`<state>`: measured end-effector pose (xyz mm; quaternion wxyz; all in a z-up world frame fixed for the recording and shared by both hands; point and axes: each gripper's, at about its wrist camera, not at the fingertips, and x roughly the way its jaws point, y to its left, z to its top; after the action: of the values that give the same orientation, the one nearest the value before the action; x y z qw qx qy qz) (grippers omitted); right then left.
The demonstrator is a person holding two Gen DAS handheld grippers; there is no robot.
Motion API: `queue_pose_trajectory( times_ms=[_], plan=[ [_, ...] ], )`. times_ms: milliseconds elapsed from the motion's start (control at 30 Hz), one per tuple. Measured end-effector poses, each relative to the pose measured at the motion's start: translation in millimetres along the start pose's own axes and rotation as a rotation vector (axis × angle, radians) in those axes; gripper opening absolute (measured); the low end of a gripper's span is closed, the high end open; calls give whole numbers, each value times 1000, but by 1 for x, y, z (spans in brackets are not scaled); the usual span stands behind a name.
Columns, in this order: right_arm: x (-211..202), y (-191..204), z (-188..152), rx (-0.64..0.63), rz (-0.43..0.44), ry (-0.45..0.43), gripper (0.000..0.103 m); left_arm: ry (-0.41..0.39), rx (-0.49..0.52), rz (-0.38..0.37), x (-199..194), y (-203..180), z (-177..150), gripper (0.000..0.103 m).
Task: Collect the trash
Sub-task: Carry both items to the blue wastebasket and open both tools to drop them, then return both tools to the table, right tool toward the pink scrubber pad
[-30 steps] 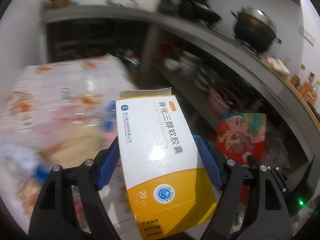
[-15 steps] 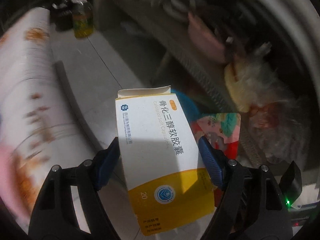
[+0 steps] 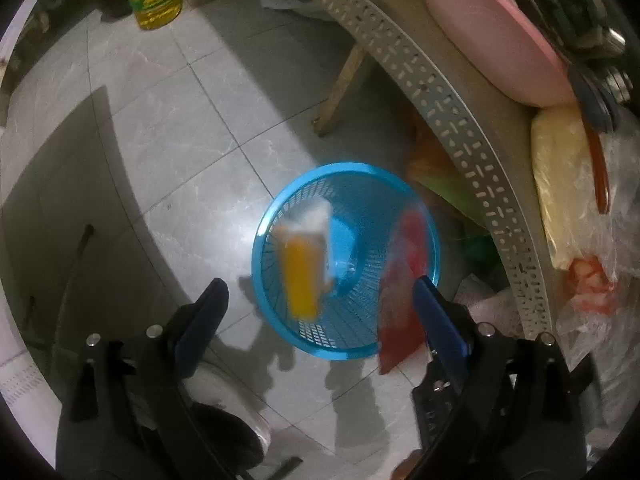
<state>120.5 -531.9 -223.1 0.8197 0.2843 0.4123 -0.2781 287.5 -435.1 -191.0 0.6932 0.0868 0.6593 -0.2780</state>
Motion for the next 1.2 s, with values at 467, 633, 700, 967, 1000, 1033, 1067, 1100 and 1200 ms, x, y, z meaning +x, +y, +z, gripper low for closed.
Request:
queue_pose_trajectory(
  times_ms=[467,633,700,967,1000,1033,1067,1100,1200],
  plan=[
    [-75,-12,-57,-51,13,-27,41,-187,65,-141,-113,17,-42,89],
    [-122,1,-70,-93,84,-56,50,-290,104,-185,-190,48,-79,89],
    [-140,12,-73,-123,127,-70,57,-330,112,-191,-226,69,-97,91],
    [-209,89,-69,-303,413,-56,68,-566,30,-25,-348,199,-189,95],
    [-215,99,-68,-314,441,-51,70,-581,2,-12,-359,215,-199,95],
    [-222,115,-68,-336,487,-39,71,-595,-32,-1,-366,230,-209,95],
    [-226,124,-69,-349,507,-32,74,-613,-82,2,-373,249,-223,95],
    [-230,137,-70,-363,531,-23,74,-625,-123,3,-378,264,-234,95],
    [-237,175,-77,-406,637,33,77,-642,-210,-16,-383,297,-261,95]
  ],
)
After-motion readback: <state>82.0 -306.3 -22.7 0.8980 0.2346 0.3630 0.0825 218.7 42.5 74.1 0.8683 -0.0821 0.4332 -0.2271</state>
